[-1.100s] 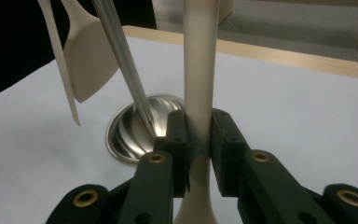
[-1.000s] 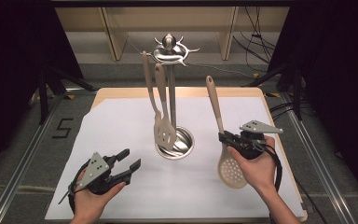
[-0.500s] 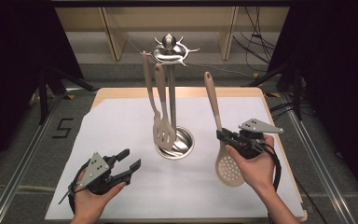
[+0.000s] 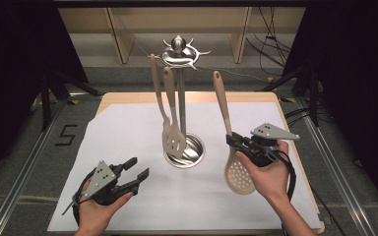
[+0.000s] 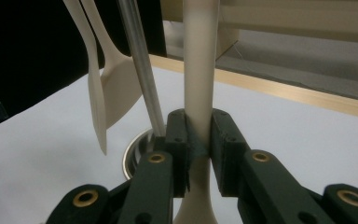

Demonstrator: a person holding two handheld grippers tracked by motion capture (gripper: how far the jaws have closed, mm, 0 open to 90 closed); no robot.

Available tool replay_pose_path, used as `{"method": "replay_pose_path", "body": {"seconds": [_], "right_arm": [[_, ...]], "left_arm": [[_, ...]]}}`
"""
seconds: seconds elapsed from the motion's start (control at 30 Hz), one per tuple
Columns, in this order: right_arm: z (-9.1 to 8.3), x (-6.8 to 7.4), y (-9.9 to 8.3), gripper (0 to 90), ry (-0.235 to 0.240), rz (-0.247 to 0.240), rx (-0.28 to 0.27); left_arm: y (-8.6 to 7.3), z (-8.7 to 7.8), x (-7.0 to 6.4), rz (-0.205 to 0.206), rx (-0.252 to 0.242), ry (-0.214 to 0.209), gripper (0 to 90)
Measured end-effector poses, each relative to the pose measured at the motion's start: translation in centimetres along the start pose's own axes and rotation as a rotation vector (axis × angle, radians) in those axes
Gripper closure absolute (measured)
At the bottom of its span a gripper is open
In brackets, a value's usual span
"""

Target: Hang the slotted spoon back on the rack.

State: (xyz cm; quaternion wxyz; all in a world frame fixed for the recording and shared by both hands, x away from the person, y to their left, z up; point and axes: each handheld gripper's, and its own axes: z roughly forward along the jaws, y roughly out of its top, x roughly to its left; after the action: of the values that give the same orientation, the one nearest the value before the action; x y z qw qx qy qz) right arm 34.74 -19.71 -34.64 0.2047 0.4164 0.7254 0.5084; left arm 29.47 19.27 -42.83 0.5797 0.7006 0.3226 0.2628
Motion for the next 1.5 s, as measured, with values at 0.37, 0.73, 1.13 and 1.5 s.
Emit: {"method": "replay_pose_path", "body": {"seconds": [0.37, 0.73, 1.13, 1.5], "right_arm": [[-0.1, 0.7, 0.3, 79.0, 0.004, -0.021, -0.027], [-0.4, 1.6, 0.8, 79.0, 0.019, -0.047, -0.056], [-0.6, 2.3, 1.1, 79.0, 0.027, -0.033, -0.077], [-0.8, 2.9, 1.4, 79.0, 0.041, -0.038, -0.075]], "left_arm": [[0.0, 0.0, 0.0, -0.002, -0.002, 0.000, 43.9], [0.0, 0.0, -0.1, 0.002, -0.001, -0.003, 43.9], [0.0, 0.1, 0.0, 0.014, -0.022, -0.015, 43.9], [0.0, 0.1, 0.0, 0.016, -0.016, -0.013, 43.9]]}}
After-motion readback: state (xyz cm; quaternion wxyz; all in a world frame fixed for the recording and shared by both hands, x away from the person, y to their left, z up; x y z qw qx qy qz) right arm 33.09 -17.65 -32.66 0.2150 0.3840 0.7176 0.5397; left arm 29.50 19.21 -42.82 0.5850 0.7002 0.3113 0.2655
